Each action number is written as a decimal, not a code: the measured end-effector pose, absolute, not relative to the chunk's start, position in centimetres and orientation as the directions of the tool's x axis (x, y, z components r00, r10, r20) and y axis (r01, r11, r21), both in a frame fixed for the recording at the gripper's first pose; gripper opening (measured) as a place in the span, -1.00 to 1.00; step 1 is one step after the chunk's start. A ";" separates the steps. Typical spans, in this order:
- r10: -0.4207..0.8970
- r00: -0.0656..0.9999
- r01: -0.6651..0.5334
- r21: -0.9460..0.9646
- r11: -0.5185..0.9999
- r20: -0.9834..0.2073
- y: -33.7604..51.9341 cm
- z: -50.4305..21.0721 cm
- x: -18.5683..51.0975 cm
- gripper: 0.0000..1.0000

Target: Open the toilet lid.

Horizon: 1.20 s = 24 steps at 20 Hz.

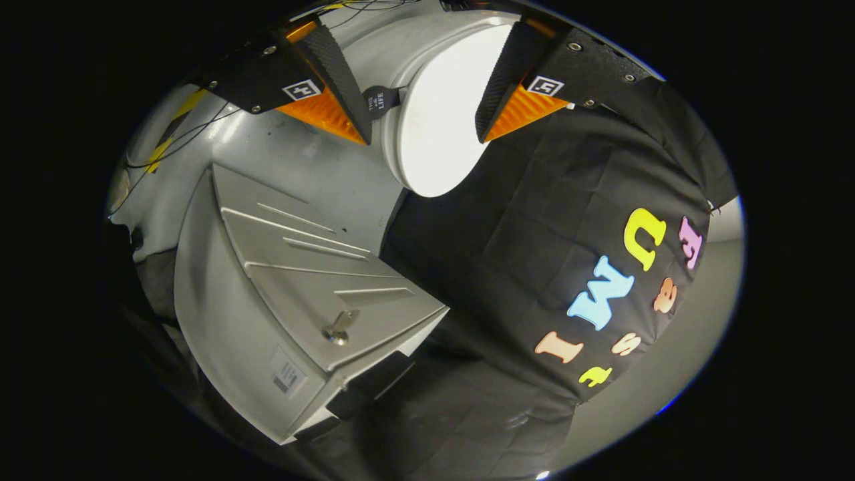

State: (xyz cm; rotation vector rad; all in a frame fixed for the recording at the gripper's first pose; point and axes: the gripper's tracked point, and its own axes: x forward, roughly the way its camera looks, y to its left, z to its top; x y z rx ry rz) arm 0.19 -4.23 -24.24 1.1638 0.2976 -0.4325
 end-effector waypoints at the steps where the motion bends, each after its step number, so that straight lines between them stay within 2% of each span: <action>1: -0.172 0.876 0.482 0.817 0.317 -0.450 -4.2 -24.6 0.1 0.91; 8: -0.140 0.855 0.519 0.825 0.225 -0.499 -3.4 -28.1 0.2 0.92; 12: -0.092 0.853 0.522 0.842 0.136 -0.514 -2.3 -30.2 0.8 0.91; 16: -0.036 0.850 0.525 0.843 0.119 -0.525 -1.1 -31.9 1.5 0.90; 18: -0.027 0.844 0.534 0.836 0.128 -0.535 -0.9 -32.8 1.7 0.86; 24: -0.005 0.854 0.518 0.849 0.103 -0.521 -0.7 -32.9 2.1 0.38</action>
